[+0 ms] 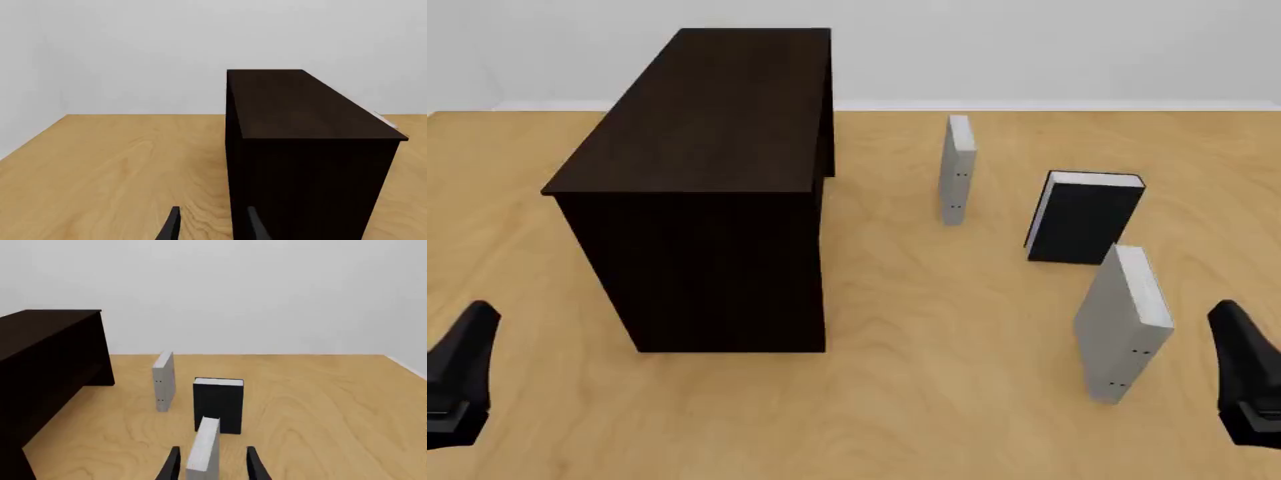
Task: Pick up the book on the right and place it under the cabinet shelf.
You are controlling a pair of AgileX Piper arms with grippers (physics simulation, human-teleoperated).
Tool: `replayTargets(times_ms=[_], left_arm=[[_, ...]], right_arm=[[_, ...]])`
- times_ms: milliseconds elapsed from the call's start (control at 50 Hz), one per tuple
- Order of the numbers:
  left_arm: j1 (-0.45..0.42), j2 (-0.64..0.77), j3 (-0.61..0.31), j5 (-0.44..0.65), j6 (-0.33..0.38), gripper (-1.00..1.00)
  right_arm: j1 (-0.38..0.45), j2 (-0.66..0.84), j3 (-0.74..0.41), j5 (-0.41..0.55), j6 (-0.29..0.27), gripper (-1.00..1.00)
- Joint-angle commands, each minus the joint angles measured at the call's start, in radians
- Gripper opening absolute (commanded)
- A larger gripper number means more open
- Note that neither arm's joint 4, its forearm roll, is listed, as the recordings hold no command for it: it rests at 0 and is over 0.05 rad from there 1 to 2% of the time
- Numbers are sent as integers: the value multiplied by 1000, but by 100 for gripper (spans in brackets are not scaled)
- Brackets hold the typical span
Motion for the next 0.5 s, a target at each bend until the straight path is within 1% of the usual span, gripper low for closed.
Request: replayTargets(times_ms=[20, 40, 80, 140, 180, 220, 280, 300, 320, 340, 360, 400, 500], left_arm=[[0, 5, -3, -1, 0, 100], [0, 5, -3, -1, 0, 100], [0, 5, -3, -1, 0, 100], [0, 5, -3, -1, 0, 100], [0, 5, -3, -1, 0, 100], [0, 5, -3, -1, 0, 100], [0, 5, -3, -1, 0, 100], [0, 5, -3, -1, 0, 100], [0, 5, -3, -1, 0, 100], [0, 5, -3, -1, 0, 100], [0, 5, -3, -1, 0, 100], [0, 5, -3, -1, 0, 100], [0, 5, -3, -1, 0, 100]], right_arm=[[11, 48, -1, -36, -22, 100], [56, 55, -3, -36, -12, 100], [81, 75, -3, -49, 3, 100], [93, 120, 0, -83, -2, 100], [85, 120, -5, -78, -9, 100], [88, 130, -2, -85, 1, 100], [92, 123, -1, -82, -1, 100], [97, 137, 0, -86, 17, 100], [108, 140, -1, -85, 22, 100], [85, 109, -16, -48, 13, 100], [79, 93, -36, -16, 11, 100], [68, 58, -71, 37, 18, 100], [70, 42, -176, 133, 9, 100]])
